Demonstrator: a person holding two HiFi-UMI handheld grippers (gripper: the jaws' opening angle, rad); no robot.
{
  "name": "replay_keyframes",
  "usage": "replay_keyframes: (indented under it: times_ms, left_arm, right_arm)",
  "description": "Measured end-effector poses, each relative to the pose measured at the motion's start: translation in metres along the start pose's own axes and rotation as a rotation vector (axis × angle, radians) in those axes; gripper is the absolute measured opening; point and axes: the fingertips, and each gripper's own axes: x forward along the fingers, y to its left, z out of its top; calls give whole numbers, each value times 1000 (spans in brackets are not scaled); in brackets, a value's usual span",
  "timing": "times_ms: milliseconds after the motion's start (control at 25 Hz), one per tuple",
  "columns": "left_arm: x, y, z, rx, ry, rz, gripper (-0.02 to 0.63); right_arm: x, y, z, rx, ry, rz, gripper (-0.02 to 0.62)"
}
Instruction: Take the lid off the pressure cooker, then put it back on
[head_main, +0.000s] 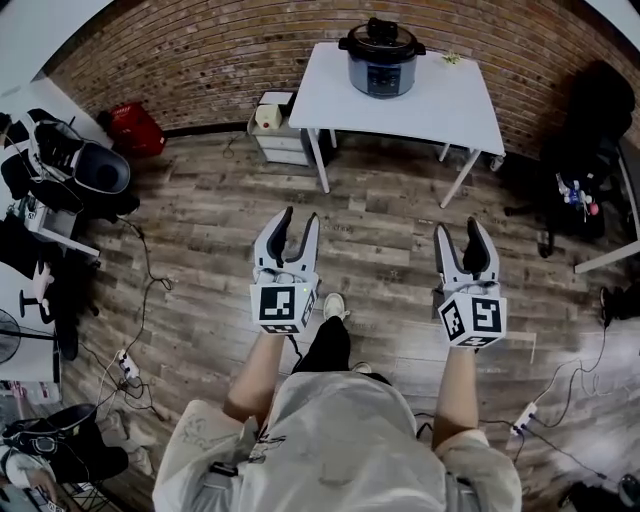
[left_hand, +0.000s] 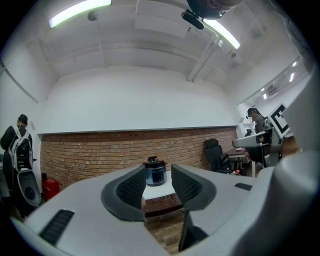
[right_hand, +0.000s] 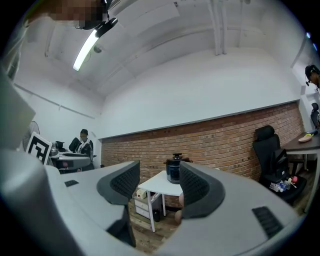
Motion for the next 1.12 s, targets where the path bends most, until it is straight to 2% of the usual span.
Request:
replay_keyframes:
  times_ms: [240,680,1120]
  left_arm:
    - [65,43,-11,-5,-2,-1,175]
    - [161,134,-35,-16,13,-7,175]
    - [232,168,-37,-42,-9,-66,175]
  right_arm:
    - [76,-6,2,-10,10,-19,262]
    - [210,9,-2,-45,51,-30,262]
    - [274,5,1,-60,48,-70,262]
